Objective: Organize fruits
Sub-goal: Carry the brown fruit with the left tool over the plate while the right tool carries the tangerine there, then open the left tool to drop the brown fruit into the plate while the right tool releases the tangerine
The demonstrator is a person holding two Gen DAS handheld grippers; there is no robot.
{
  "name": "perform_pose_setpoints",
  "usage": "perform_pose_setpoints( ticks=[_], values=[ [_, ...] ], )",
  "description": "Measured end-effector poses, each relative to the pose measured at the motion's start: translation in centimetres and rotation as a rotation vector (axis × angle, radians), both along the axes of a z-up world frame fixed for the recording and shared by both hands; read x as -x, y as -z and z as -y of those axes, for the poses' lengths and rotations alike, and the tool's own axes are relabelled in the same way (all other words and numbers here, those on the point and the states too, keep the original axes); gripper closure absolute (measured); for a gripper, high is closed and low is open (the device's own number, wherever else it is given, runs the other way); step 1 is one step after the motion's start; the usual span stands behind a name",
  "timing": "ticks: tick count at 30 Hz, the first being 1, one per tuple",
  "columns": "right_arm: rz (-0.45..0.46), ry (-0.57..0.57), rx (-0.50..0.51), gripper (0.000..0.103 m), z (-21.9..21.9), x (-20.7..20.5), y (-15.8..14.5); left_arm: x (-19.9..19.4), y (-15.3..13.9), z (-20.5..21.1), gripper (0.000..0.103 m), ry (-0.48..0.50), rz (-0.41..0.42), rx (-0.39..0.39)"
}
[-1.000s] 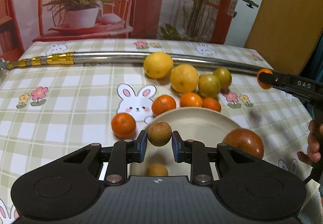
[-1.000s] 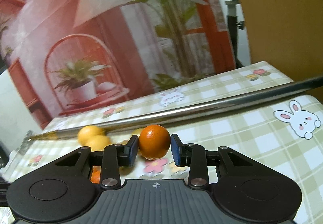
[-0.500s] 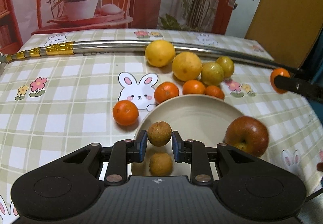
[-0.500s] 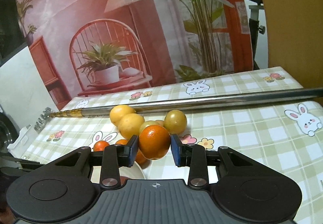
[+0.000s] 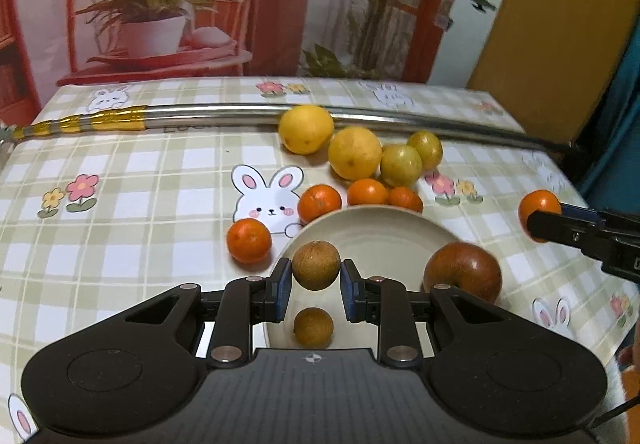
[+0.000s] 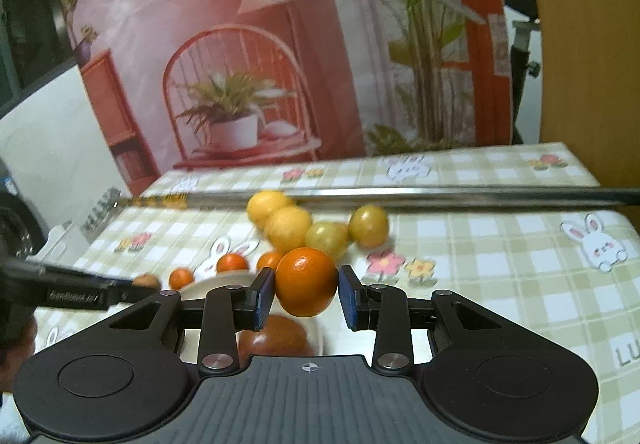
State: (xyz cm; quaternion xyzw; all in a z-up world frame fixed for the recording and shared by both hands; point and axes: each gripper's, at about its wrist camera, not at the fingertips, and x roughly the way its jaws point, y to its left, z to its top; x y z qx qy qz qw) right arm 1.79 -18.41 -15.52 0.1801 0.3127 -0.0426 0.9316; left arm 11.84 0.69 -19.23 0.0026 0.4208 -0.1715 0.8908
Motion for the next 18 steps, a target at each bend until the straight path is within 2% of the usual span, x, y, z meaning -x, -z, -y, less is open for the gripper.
perform_pose_setpoints(
  ticks=[3,11,18],
  values=[
    [-0.036,-0.035,-0.005,0.071,-0.8,-0.2,0.5,-0.3,0.7,0.4,0.075,0.015,0.003,-0.038],
    [-0.106,-0.085,0.000,0.071,-1.5,0.3,1.4,-0.5,1.6,-0.2,0.075,0.007,-0.008,-0.034],
    [-0.086,-0.047,0.003,0.071,-0.2,-0.7,1.7,-0.5,1.9,0.2,0.075,0.013,0.014,-0.049]
  ],
)
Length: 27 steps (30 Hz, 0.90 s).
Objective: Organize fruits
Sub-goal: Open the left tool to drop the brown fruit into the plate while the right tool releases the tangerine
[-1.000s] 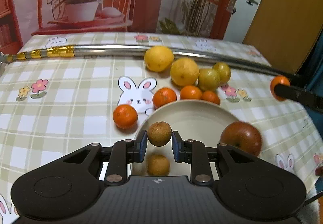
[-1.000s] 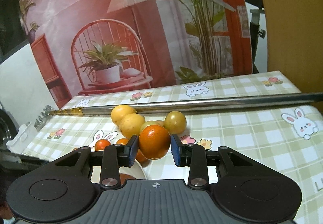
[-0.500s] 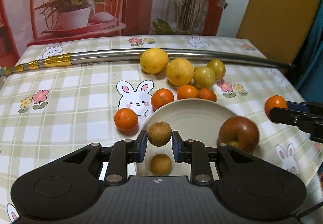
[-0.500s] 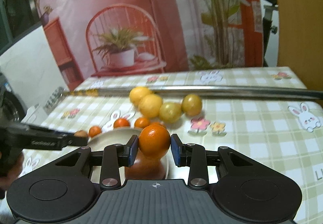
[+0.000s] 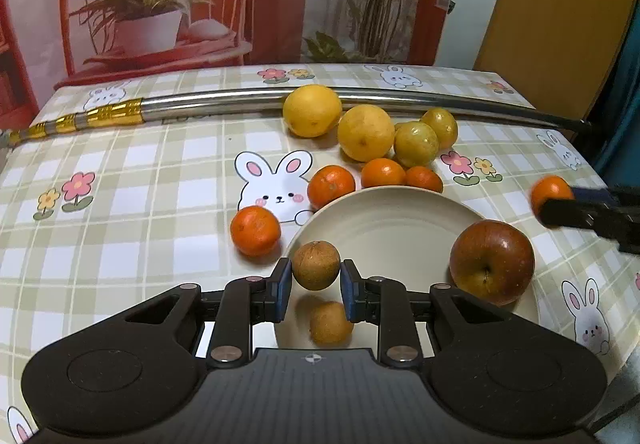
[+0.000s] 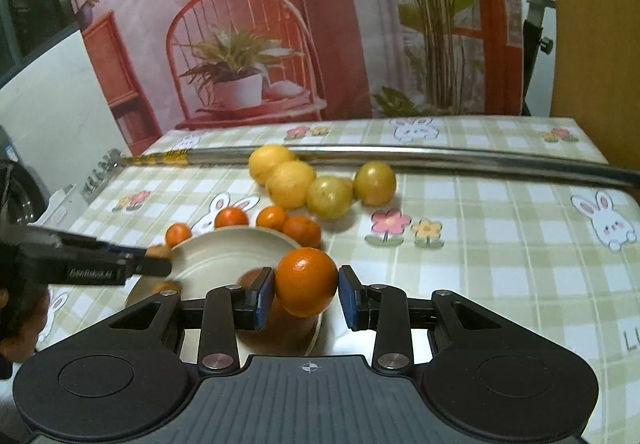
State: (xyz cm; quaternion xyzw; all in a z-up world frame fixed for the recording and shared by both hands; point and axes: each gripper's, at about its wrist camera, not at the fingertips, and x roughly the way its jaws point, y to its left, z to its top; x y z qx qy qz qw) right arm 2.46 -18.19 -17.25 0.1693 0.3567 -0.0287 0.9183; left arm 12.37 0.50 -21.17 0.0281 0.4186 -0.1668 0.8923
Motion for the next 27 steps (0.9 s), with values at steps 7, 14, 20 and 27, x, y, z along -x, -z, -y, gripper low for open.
perform_pose_setpoints(
  ticks=[7,14,20,27],
  values=[
    [-0.012,-0.052,0.011,0.071,-0.2,-4.3,0.7,-0.4,0.4,0.8,0.075,0.019,0.008,-0.024],
    [-0.078,-0.119,-0.052,0.071,-0.7,-7.6,2.5,-0.8,0.8,0.7,0.075,0.018,-0.009,-0.023],
    [-0.138,-0.141,-0.089,0.071,-0.7,-9.0,3.8,-1.0,1.2,0.7,0.075,0.022,-0.024,-0.021],
    [-0.175,-0.159,-0.110,0.072,-1.1,-9.8,4.6,-1.5,1.5,0.3,0.075,0.009,-0.059,0.019]
  ],
)
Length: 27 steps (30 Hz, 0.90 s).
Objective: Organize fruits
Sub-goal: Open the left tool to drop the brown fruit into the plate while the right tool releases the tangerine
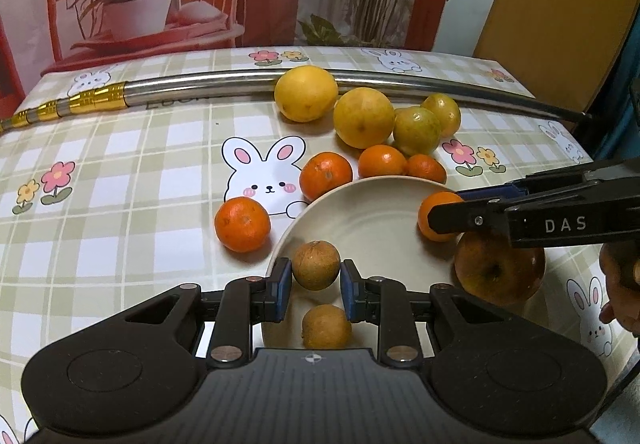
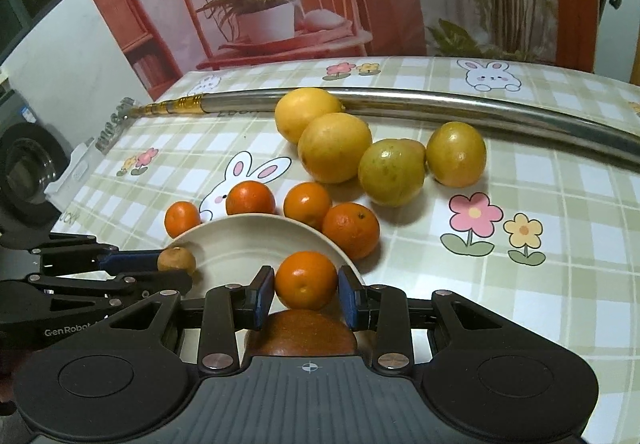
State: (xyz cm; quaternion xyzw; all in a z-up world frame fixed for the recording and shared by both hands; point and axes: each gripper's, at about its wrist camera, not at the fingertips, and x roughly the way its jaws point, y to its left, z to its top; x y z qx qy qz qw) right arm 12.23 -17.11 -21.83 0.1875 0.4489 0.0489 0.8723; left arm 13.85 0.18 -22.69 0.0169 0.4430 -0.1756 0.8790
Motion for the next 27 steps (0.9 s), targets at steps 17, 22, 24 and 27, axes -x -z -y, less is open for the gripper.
perform_pose_setpoints(
  ticks=[17,22,24,27],
  values=[
    [0.007,0.007,0.008,0.070,0.2,0.4,-0.4,0.0,-0.1,-0.3,0.070,-0.009,-0.025,0.029],
    [0.034,0.021,0.014,0.070,0.3,1.1,-1.0,0.2,-0.8,-0.8,0.065,-0.022,-0.010,0.062],
    [0.059,0.023,0.015,0.070,0.4,1.5,-1.3,0.2,-1.3,-1.1,0.065,-0.026,-0.002,0.075],
    [0.094,0.036,0.036,0.070,0.5,1.9,-1.8,0.1,-2.4,-1.7,0.065,-0.046,0.028,0.089]
  ],
)
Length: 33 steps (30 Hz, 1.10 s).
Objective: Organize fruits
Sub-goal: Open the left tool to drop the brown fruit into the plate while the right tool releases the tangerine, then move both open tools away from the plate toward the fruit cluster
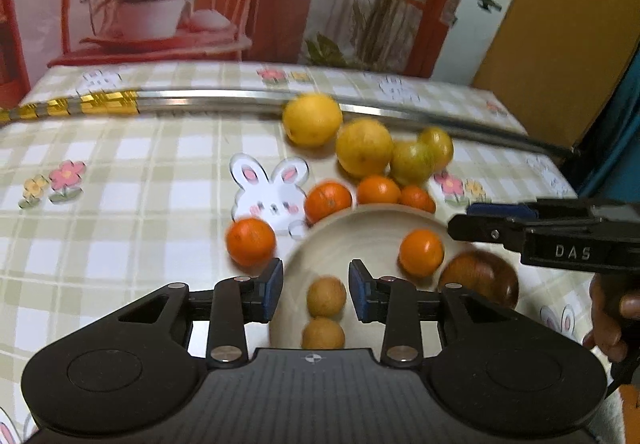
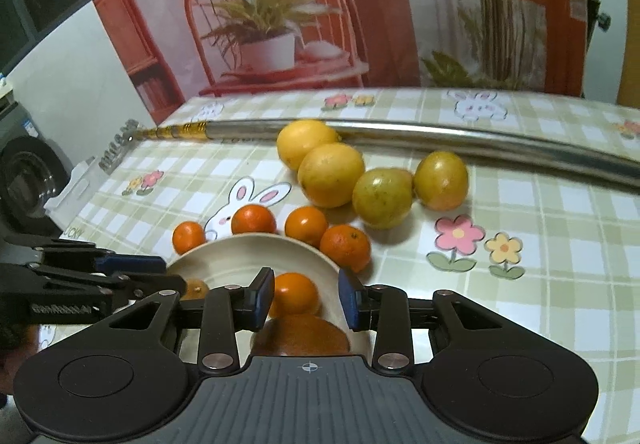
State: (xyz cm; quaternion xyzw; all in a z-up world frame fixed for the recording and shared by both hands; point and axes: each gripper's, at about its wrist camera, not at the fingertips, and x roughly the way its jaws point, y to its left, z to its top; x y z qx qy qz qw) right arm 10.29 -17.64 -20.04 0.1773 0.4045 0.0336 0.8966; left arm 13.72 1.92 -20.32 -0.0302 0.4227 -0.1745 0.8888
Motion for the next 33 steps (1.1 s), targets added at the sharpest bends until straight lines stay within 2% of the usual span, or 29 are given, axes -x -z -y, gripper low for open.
perform_pose_setpoints(
  ticks=[5,10,12,14,17,20,22,23,28,31,33],
  values=[
    [0.071,0.061,0.059,0.070,0.7,0.7,-1.4,-0.3,-2.5,-2.0,0.065,-0.075,0.074,0.030],
    [0.146,0.114,0.135,0.061,1.8,1.4,-2.8,-0.7,-4.3,-3.7,0.065,-0.161,0.167,-0.034],
    [0.169,0.140,0.156,0.053,2.2,1.5,-3.1,-1.0,-4.6,-4.4,0.065,-0.188,0.177,-0.028],
    [0.186,0.169,0.169,0.036,2.6,1.6,-3.4,-1.1,-4.6,-4.9,0.065,-0.210,0.179,-0.024],
    [0.213,0.203,0.178,0.025,3.2,2.0,-3.5,-1.2,-4.3,-5.3,0.063,-0.232,0.180,-0.033],
    [0.226,0.222,0.188,0.008,3.5,2.2,-3.3,-1.4,-3.7,-5.3,0.054,-0.235,0.162,-0.041],
    [0.240,0.236,0.197,0.005,3.6,2.3,-3.1,-1.5,-3.3,-5.2,0.046,-0.231,0.155,-0.033],
    [0.240,0.243,0.202,0.000,3.7,2.4,-3.0,-1.4,-3.1,-5.4,0.043,-0.228,0.156,-0.027],
    [0.244,0.275,0.179,0.000,4.3,2.8,-2.5,-1.1,-3.2,-5.9,0.011,-0.251,0.186,0.012],
    [0.257,0.298,0.162,0.000,4.6,3.2,-2.2,-1.1,-3.4,-5.9,0.006,-0.254,0.209,0.033],
    [0.265,0.325,0.144,0.000,4.9,3.4,-1.9,-1.4,-3.5,-5.5,0.005,-0.240,0.205,0.017]
  ],
)
